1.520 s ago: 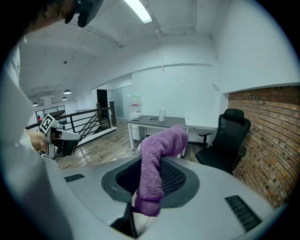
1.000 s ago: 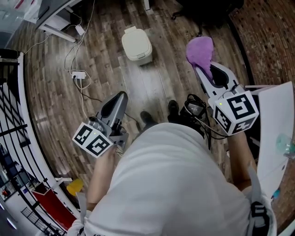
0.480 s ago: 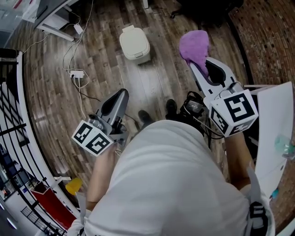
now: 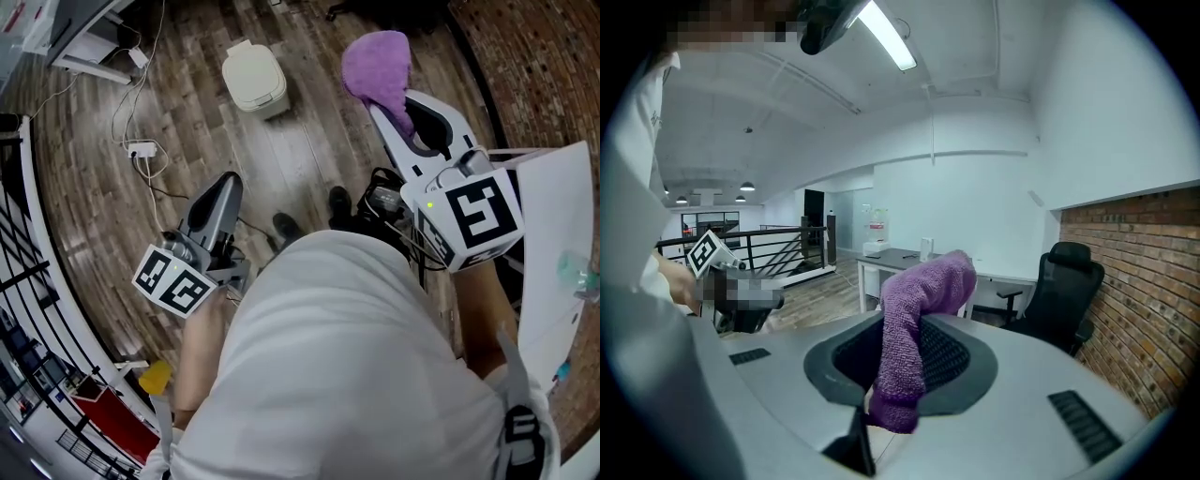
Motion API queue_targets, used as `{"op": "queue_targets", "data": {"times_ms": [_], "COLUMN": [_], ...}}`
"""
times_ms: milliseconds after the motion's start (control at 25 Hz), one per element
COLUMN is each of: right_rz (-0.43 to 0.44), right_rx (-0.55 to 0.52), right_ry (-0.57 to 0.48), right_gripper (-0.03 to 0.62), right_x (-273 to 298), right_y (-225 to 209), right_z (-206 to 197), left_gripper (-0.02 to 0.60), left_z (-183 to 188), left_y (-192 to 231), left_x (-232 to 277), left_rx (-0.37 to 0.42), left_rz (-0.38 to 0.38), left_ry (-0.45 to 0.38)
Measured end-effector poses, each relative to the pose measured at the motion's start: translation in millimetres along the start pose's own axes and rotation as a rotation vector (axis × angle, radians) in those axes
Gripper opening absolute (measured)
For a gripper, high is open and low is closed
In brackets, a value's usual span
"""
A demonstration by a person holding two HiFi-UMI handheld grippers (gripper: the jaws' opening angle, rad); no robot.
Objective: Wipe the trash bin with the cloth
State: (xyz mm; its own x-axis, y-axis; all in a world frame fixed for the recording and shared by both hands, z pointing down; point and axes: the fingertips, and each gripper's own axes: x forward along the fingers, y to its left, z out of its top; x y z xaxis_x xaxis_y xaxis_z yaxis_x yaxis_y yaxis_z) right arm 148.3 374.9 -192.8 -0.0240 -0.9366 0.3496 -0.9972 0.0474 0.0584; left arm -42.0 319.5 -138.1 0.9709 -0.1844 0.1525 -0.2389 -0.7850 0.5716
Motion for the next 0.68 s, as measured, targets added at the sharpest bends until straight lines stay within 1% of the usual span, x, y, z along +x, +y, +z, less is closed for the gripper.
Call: {"op": "queue_targets", "data": {"times_ms": [200, 680], "right_rz": [-0.013, -0.014], "right_rx": [-0.001, -0.014], "right_ry": [-0.010, -0.018], "right_gripper": [0.086, 0.086], "right_x": [0.6, 5.4], "right_y": [-2.3, 3.8], "right_z": [-0.1, 2.1], "left_gripper": [0.003, 0.003], "left_z": [1.9, 0.9], "left_y": [-1.3, 1.1], "left_x": [2.6, -1.8], "left_rx": [0.002, -0.002], "left_rz": [-0.002, -0.006], "left_ry": [-0.001, 0.005]}}
